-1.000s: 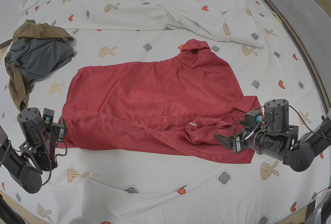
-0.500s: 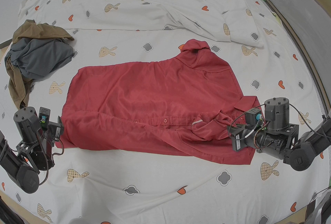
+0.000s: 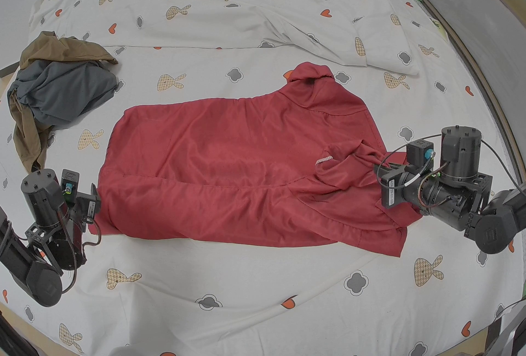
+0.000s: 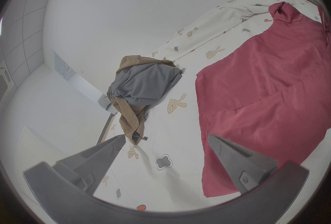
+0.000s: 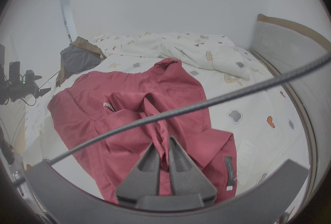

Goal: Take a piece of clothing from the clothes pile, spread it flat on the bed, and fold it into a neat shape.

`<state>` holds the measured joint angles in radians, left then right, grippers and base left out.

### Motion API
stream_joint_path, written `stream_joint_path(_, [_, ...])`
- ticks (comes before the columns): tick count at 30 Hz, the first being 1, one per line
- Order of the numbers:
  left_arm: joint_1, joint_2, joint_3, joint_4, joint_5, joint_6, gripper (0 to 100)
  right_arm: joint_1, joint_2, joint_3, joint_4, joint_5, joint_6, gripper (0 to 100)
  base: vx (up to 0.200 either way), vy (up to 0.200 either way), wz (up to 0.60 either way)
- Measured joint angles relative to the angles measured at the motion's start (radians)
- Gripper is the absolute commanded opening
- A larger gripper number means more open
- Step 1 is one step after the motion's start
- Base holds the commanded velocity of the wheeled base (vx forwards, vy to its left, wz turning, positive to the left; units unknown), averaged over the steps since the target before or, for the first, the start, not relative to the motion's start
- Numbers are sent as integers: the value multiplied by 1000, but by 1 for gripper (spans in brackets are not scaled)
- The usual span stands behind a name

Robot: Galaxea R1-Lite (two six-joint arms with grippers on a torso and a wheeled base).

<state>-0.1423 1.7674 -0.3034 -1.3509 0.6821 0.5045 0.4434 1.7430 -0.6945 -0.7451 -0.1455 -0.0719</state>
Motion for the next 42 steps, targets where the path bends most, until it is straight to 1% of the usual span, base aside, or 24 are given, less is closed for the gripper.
stream_joint_path(6, [3,2,-2,0,0,0,100,0,-1,-81,74,-7,-13,0,0,0,0])
stream_joint_path(11, [7,5,-3,0,-2,0,100,-1,8,-133,85,-10,-39,0,0,0,0])
stream_joint_path(18, [9,9,-4,0,-3,0,100,-3,31,-203,106,-39,-71,0,0,0,0])
stream_joint_path(23, [9,10,-5,0,-3,0,100,6,40,-231,187,-41,-80,0,0,0,0])
stream_joint_path(27, [9,10,-4,-1,-3,0,100,10,57,-237,193,-42,-82,0,0,0,0])
stream_joint_path(28, [10,10,-4,-1,-3,0,100,8,62,-237,193,-42,-82,100,0,0,0])
stream_joint_path(36, [17,10,-1,-1,-3,0,100,-4,74,-269,185,-43,-73,100,0,0,0])
stream_joint_path(42, [25,10,7,-1,-3,-1,100,-19,1,-282,189,-41,-66,100,0,0,0])
